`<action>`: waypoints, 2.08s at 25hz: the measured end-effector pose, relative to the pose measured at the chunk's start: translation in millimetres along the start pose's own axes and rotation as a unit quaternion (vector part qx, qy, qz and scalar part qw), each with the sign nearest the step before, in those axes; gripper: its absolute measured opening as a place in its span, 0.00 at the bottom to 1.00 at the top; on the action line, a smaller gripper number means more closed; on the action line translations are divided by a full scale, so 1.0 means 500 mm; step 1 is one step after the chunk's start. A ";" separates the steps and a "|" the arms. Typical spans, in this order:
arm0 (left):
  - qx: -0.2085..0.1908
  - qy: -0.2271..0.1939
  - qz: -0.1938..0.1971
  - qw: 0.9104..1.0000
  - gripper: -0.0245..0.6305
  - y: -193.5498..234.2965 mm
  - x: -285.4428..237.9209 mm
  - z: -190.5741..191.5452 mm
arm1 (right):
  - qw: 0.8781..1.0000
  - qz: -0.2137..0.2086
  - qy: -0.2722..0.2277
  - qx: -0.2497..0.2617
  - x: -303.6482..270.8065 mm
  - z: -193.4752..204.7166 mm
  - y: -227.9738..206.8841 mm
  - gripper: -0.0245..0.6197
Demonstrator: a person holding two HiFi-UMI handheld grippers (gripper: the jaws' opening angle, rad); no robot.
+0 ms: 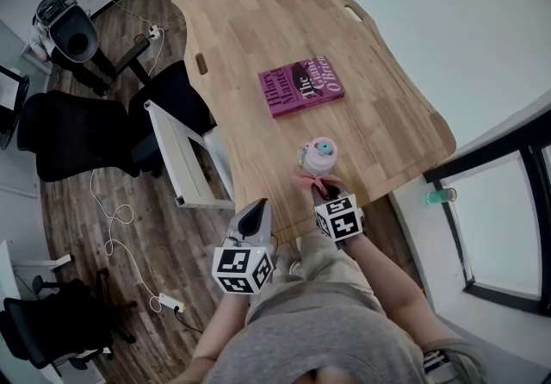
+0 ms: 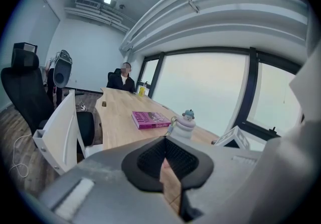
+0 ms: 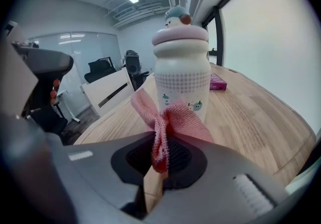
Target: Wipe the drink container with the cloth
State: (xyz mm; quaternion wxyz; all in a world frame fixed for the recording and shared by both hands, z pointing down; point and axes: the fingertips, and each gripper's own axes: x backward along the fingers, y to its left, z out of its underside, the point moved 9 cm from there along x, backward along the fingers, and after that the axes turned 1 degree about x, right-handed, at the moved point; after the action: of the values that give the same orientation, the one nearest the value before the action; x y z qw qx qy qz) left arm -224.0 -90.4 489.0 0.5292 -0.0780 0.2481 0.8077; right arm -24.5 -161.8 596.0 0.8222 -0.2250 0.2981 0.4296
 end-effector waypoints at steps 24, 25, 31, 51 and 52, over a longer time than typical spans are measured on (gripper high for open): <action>-0.002 -0.010 -0.003 1.000 0.04 -0.014 0.073 0.013 | 1.000 0.022 0.006 0.016 0.056 0.035 0.041 0.08; -0.003 -0.011 0.000 1.000 0.04 -0.016 0.072 0.011 | 1.000 0.024 0.001 0.019 0.067 0.035 0.043 0.08; -0.006 -0.018 0.014 1.000 0.04 -0.023 0.068 0.005 | 0.996 0.051 -0.047 0.048 0.149 0.011 0.043 0.08; -0.008 -0.024 0.004 1.000 0.04 -0.055 0.015 -0.004 | 0.986 0.053 -0.096 0.122 0.202 -0.117 -0.060 0.08; -0.007 -0.025 0.000 1.000 0.04 -0.055 0.012 -0.005 | 0.987 0.049 -0.093 0.124 0.195 -0.120 -0.064 0.08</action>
State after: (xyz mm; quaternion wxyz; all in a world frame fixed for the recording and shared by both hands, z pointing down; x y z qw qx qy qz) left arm -202.0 -78.1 475.7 0.5350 -0.0619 0.2293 0.8108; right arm 28.8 -160.5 489.9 0.8458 -0.0650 0.2821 0.4482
